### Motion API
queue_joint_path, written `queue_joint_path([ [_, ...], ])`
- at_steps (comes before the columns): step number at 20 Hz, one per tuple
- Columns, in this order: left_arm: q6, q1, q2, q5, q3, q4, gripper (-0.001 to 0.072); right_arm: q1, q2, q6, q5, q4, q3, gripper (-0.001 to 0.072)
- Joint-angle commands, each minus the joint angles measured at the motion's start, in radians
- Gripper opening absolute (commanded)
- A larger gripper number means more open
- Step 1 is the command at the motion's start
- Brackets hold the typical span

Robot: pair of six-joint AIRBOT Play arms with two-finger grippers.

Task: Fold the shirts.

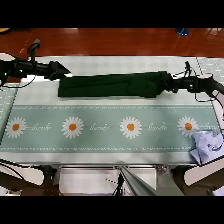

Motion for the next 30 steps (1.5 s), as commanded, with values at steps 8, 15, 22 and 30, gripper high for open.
queue_joint_path([
  [8, 0.001, -0.071, -0.002, -0.081, 0.000, -0.239, 0.0030, 0.059, 0.322, 0.044, 0.234, -0.341, 0.001, 0.0021],
  [15, -0.027, -0.301, -0.014, -0.072, 0.000, -0.238, 0.0028, 0.126, 0.603, 0.269, 0.356, -0.612, 0.001, 0.0021],
  [22, -0.111, -0.473, -0.001, -0.067, 0.000, -0.132, 0.0026, 0.206, 0.785, 0.389, 0.389, -0.699, 0.001, 0.0021],
  [30, -0.150, -0.724, -0.047, 0.084, -0.029, -0.121, 0.0027, 0.230, 0.887, 0.442, 0.448, -0.713, 0.001, 0.0021],
])
